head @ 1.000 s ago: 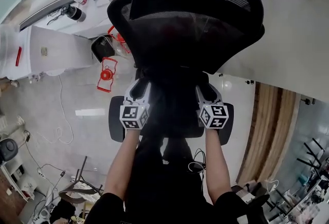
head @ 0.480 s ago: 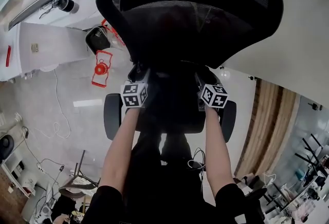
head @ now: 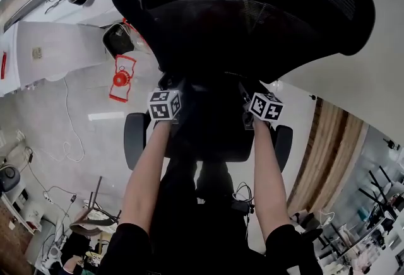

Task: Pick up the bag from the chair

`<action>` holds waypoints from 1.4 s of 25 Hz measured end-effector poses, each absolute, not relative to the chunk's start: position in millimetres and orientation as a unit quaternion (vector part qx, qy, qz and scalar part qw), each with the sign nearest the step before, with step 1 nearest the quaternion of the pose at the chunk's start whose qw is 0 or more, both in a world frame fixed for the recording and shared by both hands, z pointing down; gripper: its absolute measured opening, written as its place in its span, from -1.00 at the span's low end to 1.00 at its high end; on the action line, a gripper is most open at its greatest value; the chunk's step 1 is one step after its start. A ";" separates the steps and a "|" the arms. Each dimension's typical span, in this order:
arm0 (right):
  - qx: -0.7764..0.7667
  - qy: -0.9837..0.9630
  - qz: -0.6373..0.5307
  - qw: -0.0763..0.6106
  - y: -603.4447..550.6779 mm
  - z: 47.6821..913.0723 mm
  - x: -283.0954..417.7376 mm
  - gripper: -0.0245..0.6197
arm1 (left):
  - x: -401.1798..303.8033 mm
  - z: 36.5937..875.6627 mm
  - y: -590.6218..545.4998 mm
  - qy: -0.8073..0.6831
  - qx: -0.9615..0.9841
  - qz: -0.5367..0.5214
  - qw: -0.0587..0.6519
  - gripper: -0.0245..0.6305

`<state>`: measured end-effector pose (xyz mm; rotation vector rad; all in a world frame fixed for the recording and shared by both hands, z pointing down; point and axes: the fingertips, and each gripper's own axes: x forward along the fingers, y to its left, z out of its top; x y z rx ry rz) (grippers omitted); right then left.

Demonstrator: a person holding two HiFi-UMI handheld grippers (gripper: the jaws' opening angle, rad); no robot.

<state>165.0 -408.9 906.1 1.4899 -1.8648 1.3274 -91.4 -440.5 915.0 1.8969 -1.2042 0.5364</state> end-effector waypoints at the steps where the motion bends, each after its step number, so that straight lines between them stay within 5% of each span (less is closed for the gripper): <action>1: 0.531 -0.667 0.481 0.204 -409.8 908.7 163.5 -0.23 | -92.6 915.6 -440.9 -0.479 0.751 0.211 0.403 -0.15; 14: 0.541 -0.663 0.469 0.219 -412.8 916.3 164.7 -0.43 | -94.9 915.2 -427.3 -0.475 0.761 0.223 0.381 -0.53; 35: 0.532 -0.699 0.420 0.227 -380.4 880.5 164.4 -0.78 | -92.1 874.0 -380.3 -0.481 0.775 0.206 0.354 -0.70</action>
